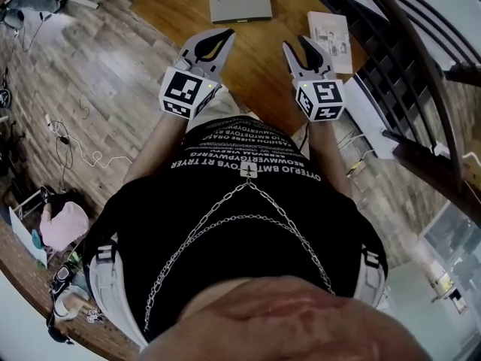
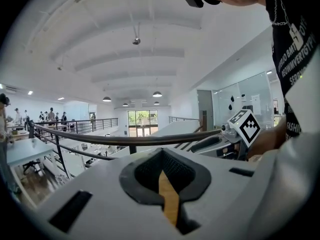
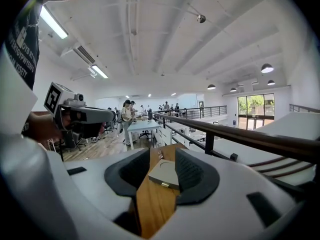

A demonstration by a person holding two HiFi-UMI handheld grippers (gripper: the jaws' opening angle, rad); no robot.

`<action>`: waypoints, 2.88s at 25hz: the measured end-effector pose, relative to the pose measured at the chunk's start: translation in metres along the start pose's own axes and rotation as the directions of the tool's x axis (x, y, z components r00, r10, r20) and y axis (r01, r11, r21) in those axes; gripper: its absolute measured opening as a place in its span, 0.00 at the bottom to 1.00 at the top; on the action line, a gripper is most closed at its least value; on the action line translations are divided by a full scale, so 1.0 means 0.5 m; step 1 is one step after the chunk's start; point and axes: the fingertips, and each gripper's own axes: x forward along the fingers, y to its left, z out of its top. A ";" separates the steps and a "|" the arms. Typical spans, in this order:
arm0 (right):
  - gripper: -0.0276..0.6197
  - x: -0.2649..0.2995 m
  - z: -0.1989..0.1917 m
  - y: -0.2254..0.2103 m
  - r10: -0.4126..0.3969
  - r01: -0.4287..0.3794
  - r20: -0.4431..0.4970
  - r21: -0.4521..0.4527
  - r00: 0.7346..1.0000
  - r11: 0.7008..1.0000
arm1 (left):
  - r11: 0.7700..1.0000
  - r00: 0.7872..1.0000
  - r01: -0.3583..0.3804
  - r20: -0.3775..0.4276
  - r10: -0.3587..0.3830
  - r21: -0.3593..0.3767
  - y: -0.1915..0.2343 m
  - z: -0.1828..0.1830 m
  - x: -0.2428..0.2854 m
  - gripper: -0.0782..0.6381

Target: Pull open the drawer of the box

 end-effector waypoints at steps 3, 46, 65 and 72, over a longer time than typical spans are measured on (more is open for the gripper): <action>0.25 0.041 -0.020 -0.013 -0.004 0.004 -0.026 0.016 1.000 1.000 | 1.000 1.000 0.012 -0.006 -0.012 -0.005 0.032 -0.004 0.027 0.12; 0.27 0.527 -0.420 -0.024 0.066 0.031 -0.452 0.205 0.889 0.978 | 0.994 0.995 -0.054 -0.085 0.046 -0.094 0.405 -0.135 0.115 0.12; 0.32 0.619 -0.573 -0.041 0.072 0.118 -0.599 0.271 0.797 0.955 | 0.990 0.992 -0.060 -0.121 0.044 -0.129 0.420 -0.181 0.101 0.12; 0.32 0.637 -0.581 -0.050 0.064 0.141 -0.620 0.276 0.782 0.951 | 0.989 0.992 -0.064 -0.120 0.048 -0.132 0.423 -0.185 0.104 0.12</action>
